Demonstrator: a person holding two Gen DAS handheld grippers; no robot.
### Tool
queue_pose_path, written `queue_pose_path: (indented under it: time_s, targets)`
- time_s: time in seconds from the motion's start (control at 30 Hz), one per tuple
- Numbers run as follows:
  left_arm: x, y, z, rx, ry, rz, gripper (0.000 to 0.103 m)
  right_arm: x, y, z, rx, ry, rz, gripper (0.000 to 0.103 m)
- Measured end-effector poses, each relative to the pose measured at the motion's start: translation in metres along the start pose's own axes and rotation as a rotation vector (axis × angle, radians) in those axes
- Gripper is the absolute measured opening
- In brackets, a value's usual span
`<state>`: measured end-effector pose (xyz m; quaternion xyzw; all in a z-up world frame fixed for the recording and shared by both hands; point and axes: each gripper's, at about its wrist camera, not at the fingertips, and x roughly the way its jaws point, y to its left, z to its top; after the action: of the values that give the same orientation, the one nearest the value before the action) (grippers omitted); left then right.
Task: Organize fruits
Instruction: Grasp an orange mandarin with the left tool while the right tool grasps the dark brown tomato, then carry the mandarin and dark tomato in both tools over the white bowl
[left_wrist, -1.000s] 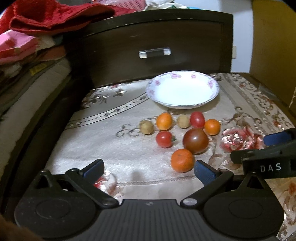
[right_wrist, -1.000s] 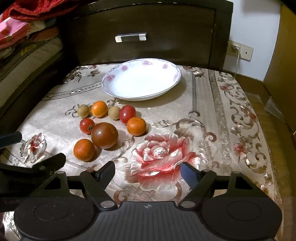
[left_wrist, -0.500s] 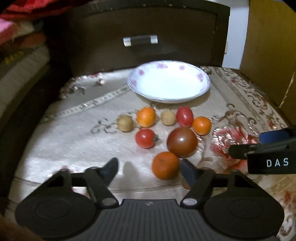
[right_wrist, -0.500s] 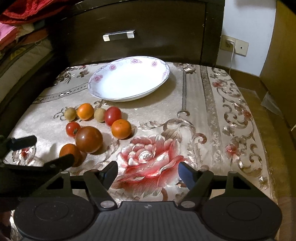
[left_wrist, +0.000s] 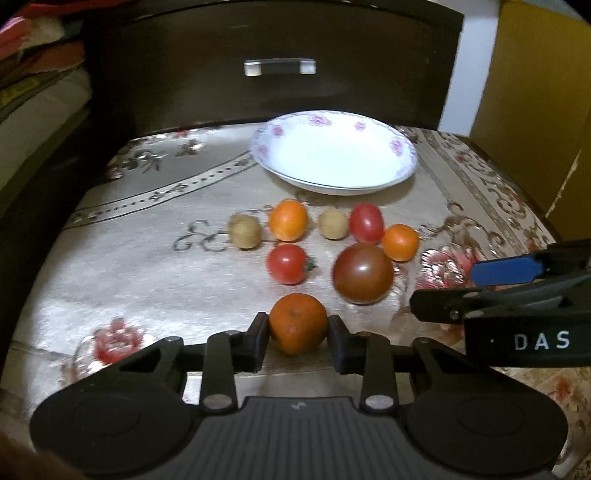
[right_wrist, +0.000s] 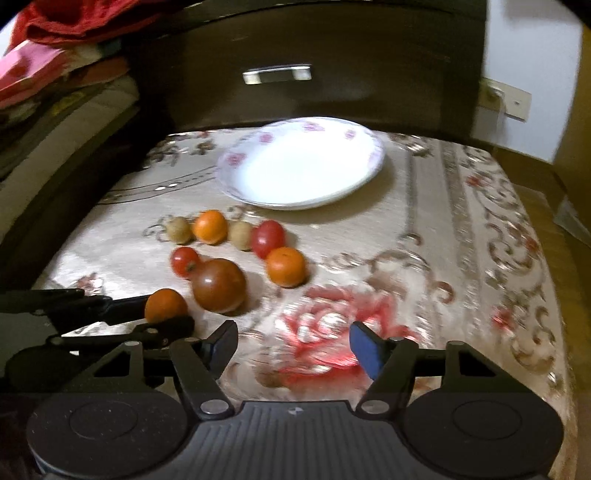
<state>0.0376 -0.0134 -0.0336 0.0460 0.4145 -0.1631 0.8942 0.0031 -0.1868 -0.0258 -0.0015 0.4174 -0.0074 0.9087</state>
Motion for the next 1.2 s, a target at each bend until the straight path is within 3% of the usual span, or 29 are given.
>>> queue_pose_path:
  time_s: [0.47, 0.67, 1.2]
  targets:
    - [-0.001, 0.016, -0.007, -0.002, 0.017, 0.032, 0.04, 0.037, 0.032, 0.015, -0.091, 0.021, 0.122, 0.054]
    - [0.001, 0.016, -0.006, 0.0, 0.012, 0.027, 0.04, 0.043, 0.032, 0.019, -0.094, 0.033, 0.116, 0.039]
    - [-0.004, 0.012, 0.014, -0.012, -0.008, 0.002, 0.039, 0.027, 0.017, 0.015, -0.027, 0.07, 0.118, 0.038]
